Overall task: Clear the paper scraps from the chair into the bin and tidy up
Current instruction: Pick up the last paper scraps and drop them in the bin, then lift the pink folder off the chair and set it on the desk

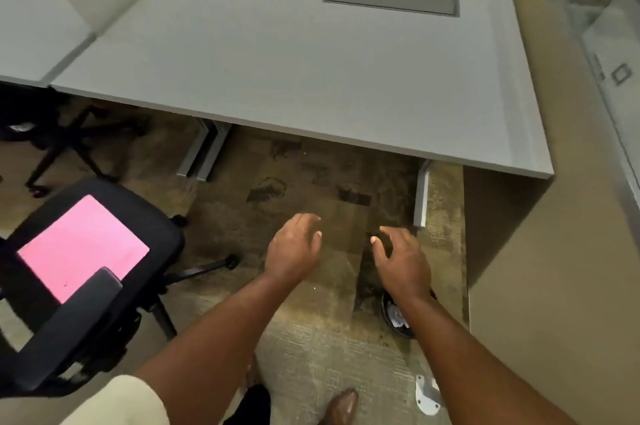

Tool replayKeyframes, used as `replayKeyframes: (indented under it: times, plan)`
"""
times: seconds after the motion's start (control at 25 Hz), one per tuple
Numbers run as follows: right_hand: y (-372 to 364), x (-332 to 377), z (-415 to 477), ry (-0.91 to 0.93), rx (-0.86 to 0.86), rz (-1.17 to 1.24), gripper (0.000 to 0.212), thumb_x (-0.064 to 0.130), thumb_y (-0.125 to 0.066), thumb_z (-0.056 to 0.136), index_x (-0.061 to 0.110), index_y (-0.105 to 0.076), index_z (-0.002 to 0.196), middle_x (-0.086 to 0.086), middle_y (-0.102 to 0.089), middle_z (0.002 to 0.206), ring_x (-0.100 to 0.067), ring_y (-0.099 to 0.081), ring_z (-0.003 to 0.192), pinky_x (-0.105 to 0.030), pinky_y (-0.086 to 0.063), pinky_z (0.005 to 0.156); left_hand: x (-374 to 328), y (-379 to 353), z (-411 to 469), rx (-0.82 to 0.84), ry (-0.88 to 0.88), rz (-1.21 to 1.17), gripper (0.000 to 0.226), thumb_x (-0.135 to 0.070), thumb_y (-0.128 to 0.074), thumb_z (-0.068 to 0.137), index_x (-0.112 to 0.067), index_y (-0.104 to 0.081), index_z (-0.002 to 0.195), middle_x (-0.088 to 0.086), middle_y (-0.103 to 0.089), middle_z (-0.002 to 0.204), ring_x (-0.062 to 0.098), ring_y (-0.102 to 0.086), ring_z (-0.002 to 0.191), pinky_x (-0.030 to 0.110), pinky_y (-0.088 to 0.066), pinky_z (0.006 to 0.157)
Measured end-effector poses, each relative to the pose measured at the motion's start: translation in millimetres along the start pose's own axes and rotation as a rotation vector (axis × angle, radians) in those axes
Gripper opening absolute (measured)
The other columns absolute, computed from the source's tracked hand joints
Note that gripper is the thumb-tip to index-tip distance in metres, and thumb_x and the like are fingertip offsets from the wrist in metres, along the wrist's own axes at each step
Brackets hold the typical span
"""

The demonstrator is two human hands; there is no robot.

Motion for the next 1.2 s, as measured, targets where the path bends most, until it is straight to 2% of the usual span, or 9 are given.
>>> replayKeyframes:
  times: [0.12,0.4,0.6,0.88,1.04,1.2]
  plan:
    - [-13,44,9,0.070,0.031,-0.019,0.033,0.040,-0.059,0.096,0.022,-0.064,0.122,0.005,-0.063,0.119,-0.014,-0.055,0.111,-0.033,-0.048,0.086,36,42,0,-0.076,0.051,-0.010,0.031,-0.030,-0.057,0.093,-0.025,-0.059,0.123,-0.007,-0.062,0.117,0.014,-0.060,0.107,0.036,-0.053,0.087]
    - [-79,152,25,0.198,0.093,-0.066,0.035,0.042,-0.059,0.095,0.023,-0.063,0.124,0.005,-0.063,0.121,-0.013,-0.055,0.113,-0.034,-0.049,0.089,132,122,-11,-0.161,0.173,-0.047,0.032,-0.028,-0.058,0.094,-0.021,-0.060,0.125,-0.003,-0.063,0.118,0.018,-0.061,0.109,0.041,-0.052,0.090]
    - [-156,240,26,0.294,0.167,-0.086,0.035,0.041,-0.060,0.094,0.021,-0.064,0.122,0.003,-0.064,0.120,-0.014,-0.056,0.112,-0.031,-0.044,0.085,220,182,-18,-0.212,0.290,-0.080,0.032,-0.028,-0.058,0.094,-0.020,-0.060,0.125,0.000,-0.064,0.121,0.020,-0.061,0.109,0.039,-0.051,0.091]
    - [-267,364,22,0.438,0.256,-0.047,0.034,0.039,-0.062,0.093,0.020,-0.066,0.121,0.004,-0.065,0.116,-0.015,-0.057,0.110,-0.032,-0.045,0.087,349,258,-25,-0.282,0.453,-0.055,0.033,-0.030,-0.058,0.093,-0.024,-0.059,0.126,-0.003,-0.063,0.126,0.020,-0.060,0.112,0.039,-0.052,0.094]
    - [-331,415,21,0.524,0.334,-0.028,0.033,0.038,-0.062,0.093,0.018,-0.067,0.119,0.002,-0.065,0.115,-0.019,-0.058,0.108,-0.036,-0.049,0.088,408,277,-38,-0.325,0.573,-0.034,0.033,-0.029,-0.059,0.094,-0.023,-0.058,0.127,-0.001,-0.061,0.129,0.022,-0.059,0.115,0.041,-0.050,0.098]
    - [-400,450,22,0.605,0.446,-0.035,0.036,0.045,-0.055,0.094,0.022,-0.064,0.121,0.005,-0.064,0.118,-0.016,-0.057,0.108,-0.034,-0.050,0.086,466,279,-51,-0.360,0.707,-0.019,0.039,-0.029,-0.060,0.094,-0.019,-0.055,0.131,0.002,-0.057,0.134,0.023,-0.054,0.122,0.039,-0.046,0.101]
Point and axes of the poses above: each hand's wrist, its own z-axis towards the middle knuckle, its own y-axis out of the back of the hand, x = y × z, the point moved 1 cm from there along z, towards the middle knuckle
